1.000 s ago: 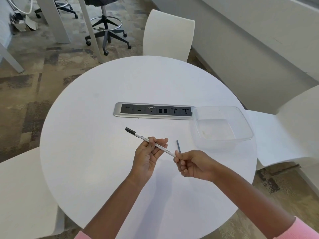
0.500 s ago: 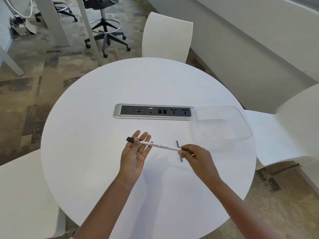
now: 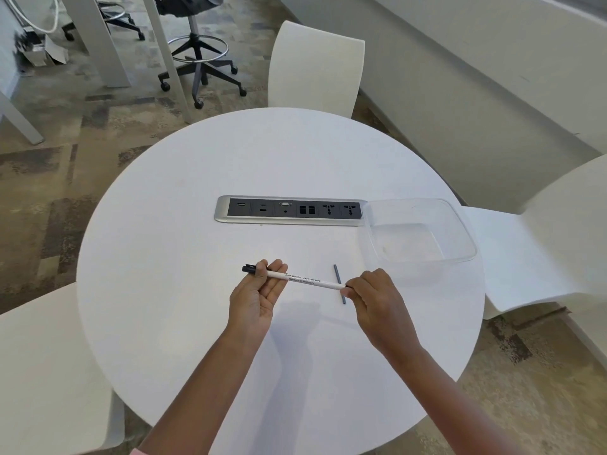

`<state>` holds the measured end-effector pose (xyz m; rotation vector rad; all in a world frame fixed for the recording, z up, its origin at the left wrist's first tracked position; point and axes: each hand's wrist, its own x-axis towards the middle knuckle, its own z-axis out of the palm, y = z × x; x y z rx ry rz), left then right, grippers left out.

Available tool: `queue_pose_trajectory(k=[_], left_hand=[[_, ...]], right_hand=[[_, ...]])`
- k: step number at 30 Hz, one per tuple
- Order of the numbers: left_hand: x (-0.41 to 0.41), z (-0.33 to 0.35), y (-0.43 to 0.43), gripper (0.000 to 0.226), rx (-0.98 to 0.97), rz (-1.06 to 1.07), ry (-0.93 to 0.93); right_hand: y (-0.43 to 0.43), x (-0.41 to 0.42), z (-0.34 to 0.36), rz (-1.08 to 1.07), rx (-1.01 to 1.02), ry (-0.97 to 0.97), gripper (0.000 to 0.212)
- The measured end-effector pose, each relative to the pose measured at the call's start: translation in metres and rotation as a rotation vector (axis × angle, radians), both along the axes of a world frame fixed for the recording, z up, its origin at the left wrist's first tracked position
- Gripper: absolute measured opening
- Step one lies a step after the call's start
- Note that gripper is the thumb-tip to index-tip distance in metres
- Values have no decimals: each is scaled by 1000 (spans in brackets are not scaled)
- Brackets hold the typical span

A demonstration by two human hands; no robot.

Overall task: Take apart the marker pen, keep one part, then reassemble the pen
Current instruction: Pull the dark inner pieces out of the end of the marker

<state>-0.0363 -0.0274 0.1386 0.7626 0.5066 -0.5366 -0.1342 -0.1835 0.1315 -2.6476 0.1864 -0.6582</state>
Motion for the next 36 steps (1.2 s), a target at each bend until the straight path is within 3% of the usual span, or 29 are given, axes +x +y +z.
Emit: queue_pose_trajectory(k=[7, 11, 14, 17, 23, 28, 30, 33, 36], left_hand=[[0, 0, 0, 16, 67, 9, -33], [2, -2, 1, 18, 87, 2, -56], [3, -1, 2, 18, 97, -9, -77], [3, -1, 2, 17, 106, -10, -104], [7, -2, 3, 15, 91, 54, -111], [10, -1, 5, 13, 84, 70, -111], [10, -1, 4, 13, 81, 73, -102], [11, -1, 5, 14, 72, 75, -89], [11, -2, 5, 14, 64, 74, -77]], right_hand=[[5, 0, 17, -99, 542, 381, 31], [-3, 9, 26, -140, 913, 575, 40], [-12, 16, 29, -172, 1295, 794, 34], [-15, 17, 28, -158, 1505, 854, 30], [-2, 16, 10, -92, 997, 466, 19], [2, 12, -5, -37, 356, 275, 5], [2, 14, -9, -16, 131, 183, 11], [-2, 18, -10, 26, -74, 43, 23], [-4, 19, -6, 64, -147, -5, 25]])
